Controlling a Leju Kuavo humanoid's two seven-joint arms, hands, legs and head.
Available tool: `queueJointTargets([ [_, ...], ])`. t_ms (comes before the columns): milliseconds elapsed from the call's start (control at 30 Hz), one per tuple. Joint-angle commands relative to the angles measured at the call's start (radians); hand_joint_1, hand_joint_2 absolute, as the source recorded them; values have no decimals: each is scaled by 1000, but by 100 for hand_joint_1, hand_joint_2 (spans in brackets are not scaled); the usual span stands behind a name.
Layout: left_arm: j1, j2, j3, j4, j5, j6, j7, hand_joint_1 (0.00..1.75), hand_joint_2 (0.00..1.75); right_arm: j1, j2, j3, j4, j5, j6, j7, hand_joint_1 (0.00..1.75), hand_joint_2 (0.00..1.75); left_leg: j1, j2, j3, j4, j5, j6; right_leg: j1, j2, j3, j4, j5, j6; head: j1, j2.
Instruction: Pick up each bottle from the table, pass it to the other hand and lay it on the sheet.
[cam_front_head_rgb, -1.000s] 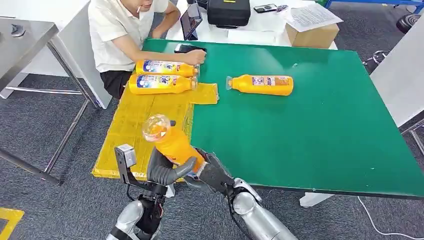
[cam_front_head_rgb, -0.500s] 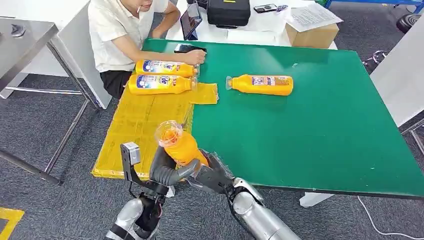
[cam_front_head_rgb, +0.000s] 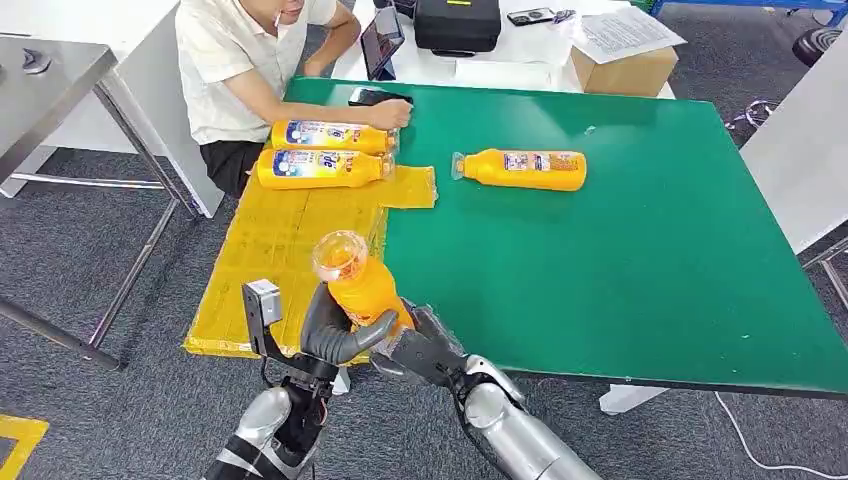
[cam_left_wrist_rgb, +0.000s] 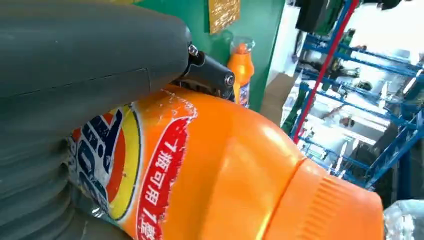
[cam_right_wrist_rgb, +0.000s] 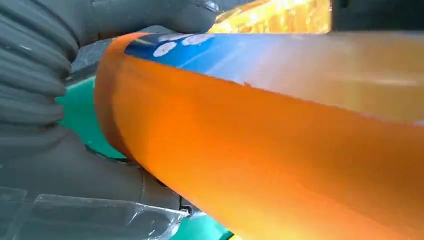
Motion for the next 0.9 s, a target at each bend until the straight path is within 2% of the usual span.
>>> queueJointTargets([
  [33, -37, -13, 54, 8, -5, 64, -36, 175, 175, 41, 20, 75, -78, -29, -6, -48, 0, 175, 1, -1, 3, 0, -1, -2, 1, 0, 3, 0, -2, -2, 0, 0],
  [100, -30, -7, 117, -49, -68, 200, -102, 175, 175, 80, 17, 54, -102, 24, -165, -69, 0, 175, 1, -1, 4, 0, -2, -2, 1, 0, 4, 1, -2, -2, 0, 0],
  [133, -27, -3, 140, -71, -140, 290, -148, 175, 175, 100, 19, 34, -111, 47, -249, -55, 0, 0, 1, 0, 1, 0, -1, -1, 1, 0, 2, 0, -1, -1, 0, 0],
  [200, -12, 10, 193, -130, -225, 393, -190, 175, 175, 144, 9, 0, -140, 127, -460, -69, 0, 0, 2, -1, 5, 0, -3, -3, 2, 0, 5, 0, -3, -3, 0, 0],
  [267, 4, 22, 220, -184, -307, 448, -207, 175, 175, 185, -2, -50, -173, 133, -581, -114, 0, 0, 2, -1, 6, 0, -3, -3, 2, 0, 6, 0, -3, -3, 0, 0],
  [333, 7, 22, 224, -194, -312, 446, -199, 175, 175, 188, -9, -54, -179, 129, -577, -117, 0, 0, 2, -1, 5, -1, -2, -3, 1, -1, 5, 0, -3, -3, 0, 0],
  [367, 4, 33, 210, -193, -408, 512, -240, 175, 175, 227, 13, -192, -227, 126, -649, -163, 0, 0, 2, -3, 3, 0, -2, -2, 2, -2, 4, 0, -2, -2, 0, 0],
  [400, 5, 38, 208, -197, -469, 552, -262, 175, 175, 254, 57, -350, -249, 187, -649, -199, 0, 0, 2, -4, 5, 0, -2, -2, 1, -3, 6, 0, -4, -2, 0, 0],
  [467, 3, 66, 188, -203, -612, 609, -264, 175, 175, 292, 90, -592, -394, 280, -649, -203, 0, 0, 1, -6, 3, 1, -2, -2, 1, -5, 4, 1, -3, -2, 0, 0],
  [500, 3, 67, 191, -206, -615, 609, -263, 175, 175, 289, 72, -588, -392, 261, -649, -203, 0, 0, 0, -5, -1, 0, 0, -1, 0, -4, 0, 1, -2, -1, 0, 0],
  [567, -8, 85, 185, -187, -718, 621, -232, 175, 175, 304, 86, -696, -486, 331, -649, -203, 0, 0, 1, -8, 4, 0, -2, -2, 0, -6, 5, 1, -4, -3, 0, 0],
  [633, -14, 84, 200, -178, -702, 571, -197, 175, 175, 313, 93, -748, -521, 347, -649, -203, 0, 0, 0, -9, 0, 0, 1, 0, -1, -8, 1, 0, -2, -1, 0, 0],
  [667, -30, 107, 183, -138, -789, 563, -145, 175, 175, 322, 91, -751, -535, 292, -649, -203, 0, 0, 0, -11, 1, 0, 0, -1, 0, -10, 4, 1, -3, -2, 0, 0],
  [733, -63, 158, 136, -56, -984, 564, -50, 173, 175, 324, 80, -734, -518, 279, -649, -203, 0, 0, 0, -10, 0, 0, 1, 0, 0, -9, 3, 0, -2, -1, 1, 0],
  [833, -63, 158, 136, -56, -984, 564, -50, 173, 175, 324, 80, -734, -518, 279, -649, -203, 0, 0, 0, -10, 1, 0, 1, 0, 0, -9, 3, 0, -2, -2, 1, 0],
  [900, -162, 208, 66, 141, -1248, 418, 125, 175, 175, 309, 58, -666, -466, 227, -649, -203, 0, 0, -1, -9, 3, -1, 1, -1, -1, -8, 5, -1, -2, -2, 1, 0],
])
